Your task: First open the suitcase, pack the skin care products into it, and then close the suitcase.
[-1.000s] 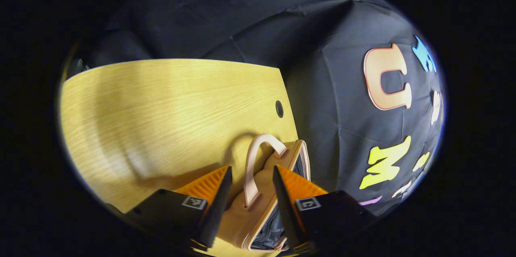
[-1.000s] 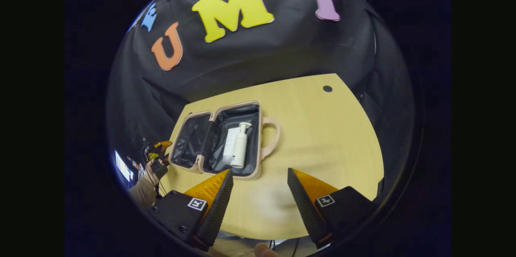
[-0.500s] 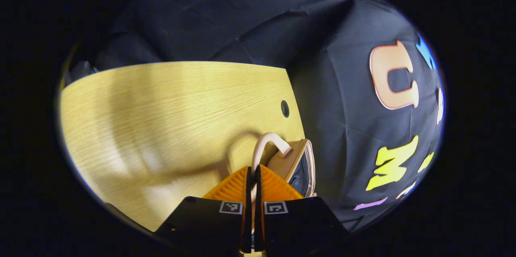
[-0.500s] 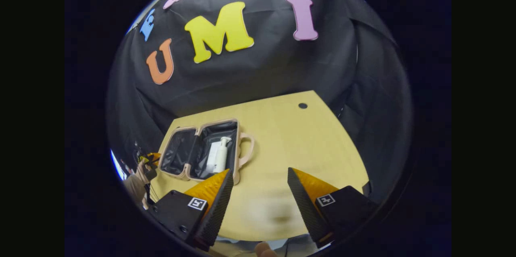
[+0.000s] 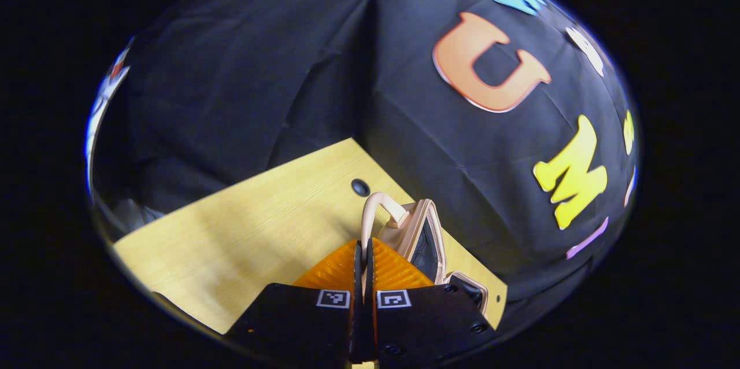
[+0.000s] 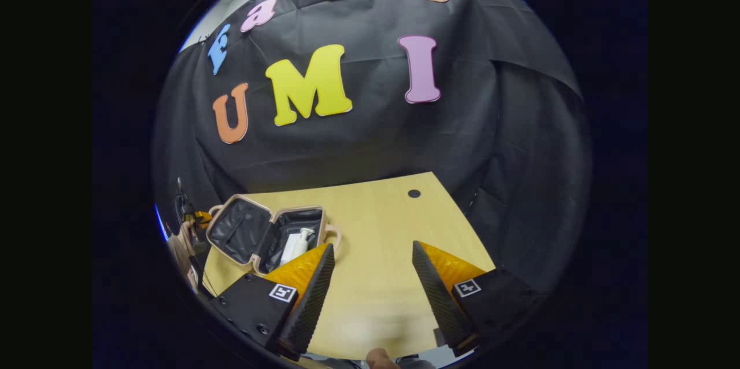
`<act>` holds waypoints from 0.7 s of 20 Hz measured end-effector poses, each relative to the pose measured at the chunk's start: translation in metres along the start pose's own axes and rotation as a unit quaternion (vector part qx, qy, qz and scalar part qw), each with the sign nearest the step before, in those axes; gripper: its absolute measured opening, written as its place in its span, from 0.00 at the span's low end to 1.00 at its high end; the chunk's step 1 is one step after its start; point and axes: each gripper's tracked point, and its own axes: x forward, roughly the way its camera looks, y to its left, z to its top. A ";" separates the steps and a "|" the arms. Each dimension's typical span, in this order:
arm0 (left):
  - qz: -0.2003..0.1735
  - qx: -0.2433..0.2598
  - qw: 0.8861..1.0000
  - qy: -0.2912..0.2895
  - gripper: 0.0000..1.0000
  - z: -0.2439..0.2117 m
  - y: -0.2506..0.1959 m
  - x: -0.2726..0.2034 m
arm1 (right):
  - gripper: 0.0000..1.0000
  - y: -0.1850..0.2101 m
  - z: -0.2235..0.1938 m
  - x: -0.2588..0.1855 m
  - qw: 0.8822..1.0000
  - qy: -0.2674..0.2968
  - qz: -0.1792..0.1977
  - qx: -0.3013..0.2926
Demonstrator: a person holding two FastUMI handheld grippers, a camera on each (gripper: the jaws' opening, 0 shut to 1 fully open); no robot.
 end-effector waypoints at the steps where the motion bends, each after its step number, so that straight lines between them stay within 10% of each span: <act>1: 0.005 0.030 0.999 -0.011 0.03 0.006 -0.012 -0.007 | 0.80 -0.003 0.002 -0.004 1.000 -0.007 -0.001 -0.002; 6: 0.007 0.191 0.979 -0.075 0.03 0.020 -0.084 -0.041 | 0.81 -0.020 0.019 -0.017 0.998 -0.047 0.010 -0.045; 14: 0.000 0.398 0.908 -0.129 0.03 -0.029 -0.205 -0.081 | 0.80 -0.039 0.035 -0.030 0.987 -0.095 0.040 -0.120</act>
